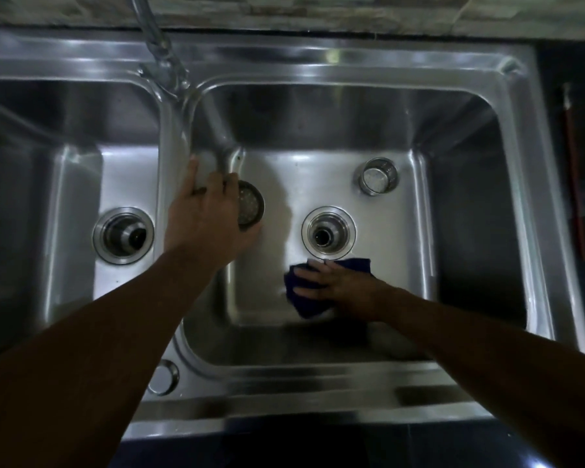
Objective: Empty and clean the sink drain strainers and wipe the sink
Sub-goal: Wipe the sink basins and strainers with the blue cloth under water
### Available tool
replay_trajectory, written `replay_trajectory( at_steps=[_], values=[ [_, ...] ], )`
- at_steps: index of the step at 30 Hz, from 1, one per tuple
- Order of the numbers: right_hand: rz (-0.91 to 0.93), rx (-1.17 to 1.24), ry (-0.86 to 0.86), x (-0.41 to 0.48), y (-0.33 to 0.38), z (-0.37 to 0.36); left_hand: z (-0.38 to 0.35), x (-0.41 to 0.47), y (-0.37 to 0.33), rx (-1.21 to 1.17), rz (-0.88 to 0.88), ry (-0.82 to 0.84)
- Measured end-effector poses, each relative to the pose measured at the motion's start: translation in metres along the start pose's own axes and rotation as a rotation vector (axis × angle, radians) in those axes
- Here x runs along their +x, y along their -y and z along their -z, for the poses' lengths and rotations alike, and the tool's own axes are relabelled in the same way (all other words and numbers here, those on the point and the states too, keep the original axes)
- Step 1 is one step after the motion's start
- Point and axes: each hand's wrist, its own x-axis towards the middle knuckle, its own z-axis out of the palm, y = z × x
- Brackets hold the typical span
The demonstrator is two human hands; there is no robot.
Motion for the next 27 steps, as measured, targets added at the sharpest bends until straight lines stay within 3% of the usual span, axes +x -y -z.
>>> replay_trajectory(
  at_steps=[2, 5, 13, 27],
  values=[
    [-0.152, 0.04, -0.111, 0.01, 0.001, 0.003, -0.002, 0.004, -0.002, 0.116, -0.036, -0.004],
    [-0.215, 0.065, -0.14, 0.019, 0.007, -0.004, -0.007, 0.015, -0.014, 0.161, -0.008, 0.067],
    [-0.074, 0.09, 0.002, 0.004, -0.005, -0.018, -0.039, 0.066, -0.059, -0.309, 0.105, 0.156],
    [-0.031, 0.059, 0.009, 0.002, -0.003, -0.008, -0.059, 0.08, -0.077, -0.415, 0.115, 0.136]
  ],
)
